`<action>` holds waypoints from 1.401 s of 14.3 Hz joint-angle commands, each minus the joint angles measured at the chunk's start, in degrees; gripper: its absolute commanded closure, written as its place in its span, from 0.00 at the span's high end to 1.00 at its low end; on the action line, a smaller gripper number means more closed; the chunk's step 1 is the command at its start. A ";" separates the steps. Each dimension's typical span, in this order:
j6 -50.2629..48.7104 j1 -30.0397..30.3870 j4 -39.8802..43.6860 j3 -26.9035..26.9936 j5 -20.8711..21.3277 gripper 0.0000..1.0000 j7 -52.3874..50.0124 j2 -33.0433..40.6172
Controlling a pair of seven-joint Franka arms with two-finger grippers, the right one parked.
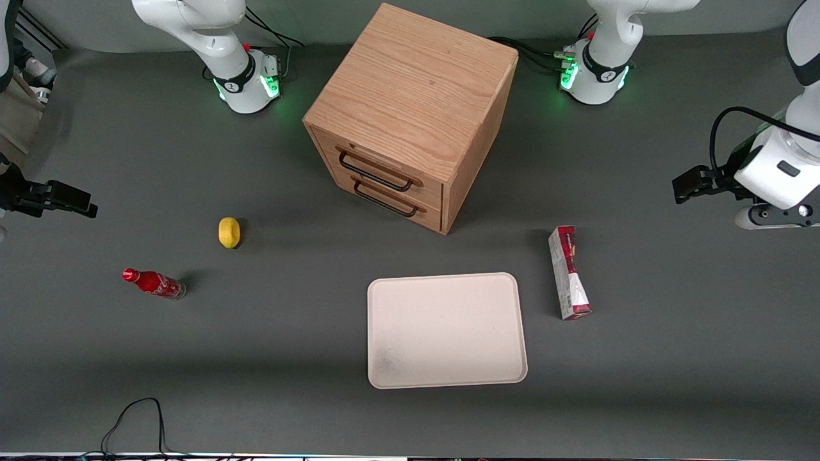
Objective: Place red cookie box on tray
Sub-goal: 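Move the open left gripper down over the upright red cookie box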
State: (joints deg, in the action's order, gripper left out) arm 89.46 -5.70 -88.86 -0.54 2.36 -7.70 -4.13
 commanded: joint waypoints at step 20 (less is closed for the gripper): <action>6.74 2.17 3.82 -11.59 0.46 0.99 -16.65 -14.76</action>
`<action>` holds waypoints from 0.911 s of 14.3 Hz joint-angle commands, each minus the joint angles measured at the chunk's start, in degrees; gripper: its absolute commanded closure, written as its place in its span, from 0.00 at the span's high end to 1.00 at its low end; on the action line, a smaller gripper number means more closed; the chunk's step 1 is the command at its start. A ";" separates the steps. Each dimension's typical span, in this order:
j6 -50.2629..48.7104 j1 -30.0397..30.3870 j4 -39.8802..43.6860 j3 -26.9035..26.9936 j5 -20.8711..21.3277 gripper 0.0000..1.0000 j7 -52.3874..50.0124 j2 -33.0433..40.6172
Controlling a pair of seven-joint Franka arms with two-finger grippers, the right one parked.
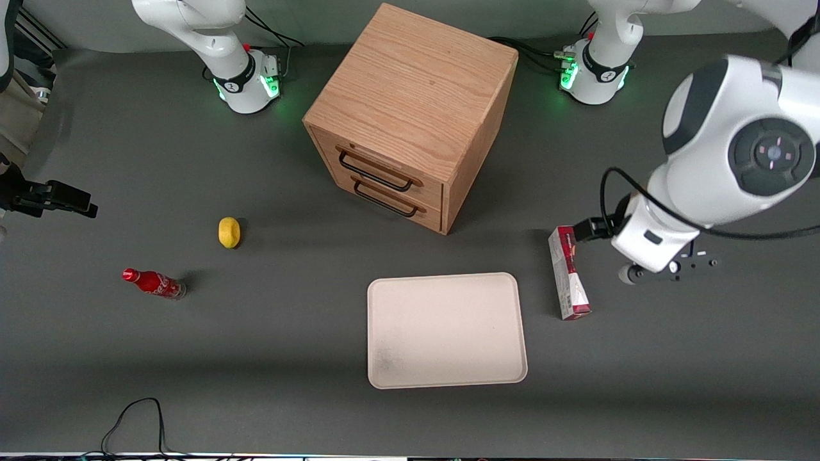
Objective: Place red cookie box on tray
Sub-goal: 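Move the open left gripper down over the upright red cookie box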
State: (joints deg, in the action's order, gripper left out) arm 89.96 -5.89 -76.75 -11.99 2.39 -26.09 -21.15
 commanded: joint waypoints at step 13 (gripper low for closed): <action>44.43 3.69 -31.09 0.04 0.42 0.98 1.84 -8.55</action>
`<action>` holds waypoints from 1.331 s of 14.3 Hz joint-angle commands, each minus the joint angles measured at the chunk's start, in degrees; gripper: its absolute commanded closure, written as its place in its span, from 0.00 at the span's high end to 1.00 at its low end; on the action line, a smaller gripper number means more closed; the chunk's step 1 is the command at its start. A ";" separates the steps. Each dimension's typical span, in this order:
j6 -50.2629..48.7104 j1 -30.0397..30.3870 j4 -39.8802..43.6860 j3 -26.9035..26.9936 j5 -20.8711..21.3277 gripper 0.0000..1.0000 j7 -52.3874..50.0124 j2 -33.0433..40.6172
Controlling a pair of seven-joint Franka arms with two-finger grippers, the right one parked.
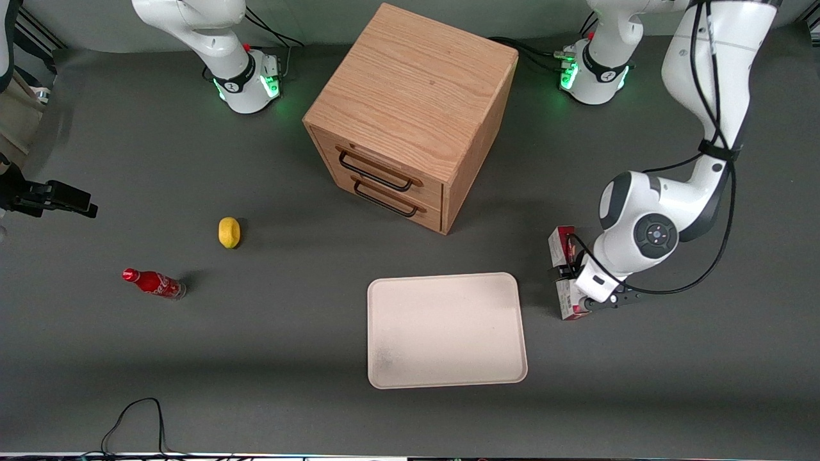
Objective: Place red cookie box on tray
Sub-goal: 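Close the left gripper on the cookie box's top end, then lift the cookie box up off the table with the left gripper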
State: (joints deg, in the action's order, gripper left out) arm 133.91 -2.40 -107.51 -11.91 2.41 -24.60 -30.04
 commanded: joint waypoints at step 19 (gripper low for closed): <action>-12.68 0.82 4.05 -0.05 0.41 0.00 -0.45 6.64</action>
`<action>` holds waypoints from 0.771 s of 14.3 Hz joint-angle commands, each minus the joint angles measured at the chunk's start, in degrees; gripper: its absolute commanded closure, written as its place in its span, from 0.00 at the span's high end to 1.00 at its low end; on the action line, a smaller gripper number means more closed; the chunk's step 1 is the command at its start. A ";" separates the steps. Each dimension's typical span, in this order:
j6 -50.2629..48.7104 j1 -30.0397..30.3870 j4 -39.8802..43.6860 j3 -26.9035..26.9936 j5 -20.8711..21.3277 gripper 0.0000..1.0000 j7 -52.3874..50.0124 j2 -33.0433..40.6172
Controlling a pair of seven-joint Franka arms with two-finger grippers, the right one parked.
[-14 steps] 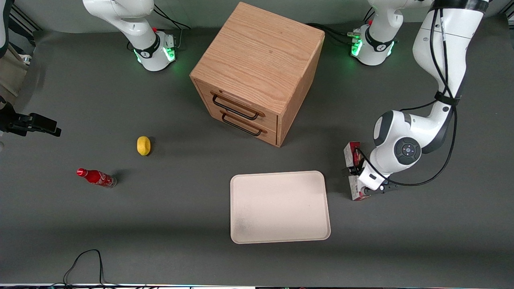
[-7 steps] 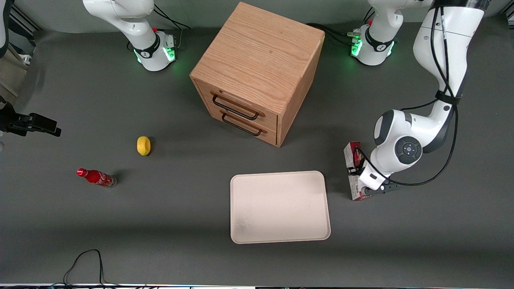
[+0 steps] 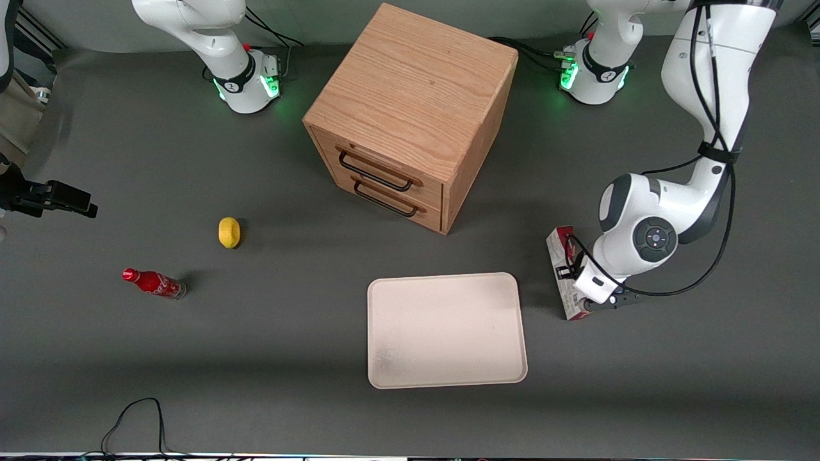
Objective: Place red cookie box on tray
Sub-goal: 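Lift the cookie box up off the table with the left gripper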
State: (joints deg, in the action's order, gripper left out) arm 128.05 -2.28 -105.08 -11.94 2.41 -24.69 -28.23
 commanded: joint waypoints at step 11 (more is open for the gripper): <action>-52.99 5.61 33.27 -0.45 -0.74 0.00 9.21 16.45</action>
State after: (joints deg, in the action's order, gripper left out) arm 77.60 2.21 -75.66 -11.92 2.25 -17.50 -9.18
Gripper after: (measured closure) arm 0.952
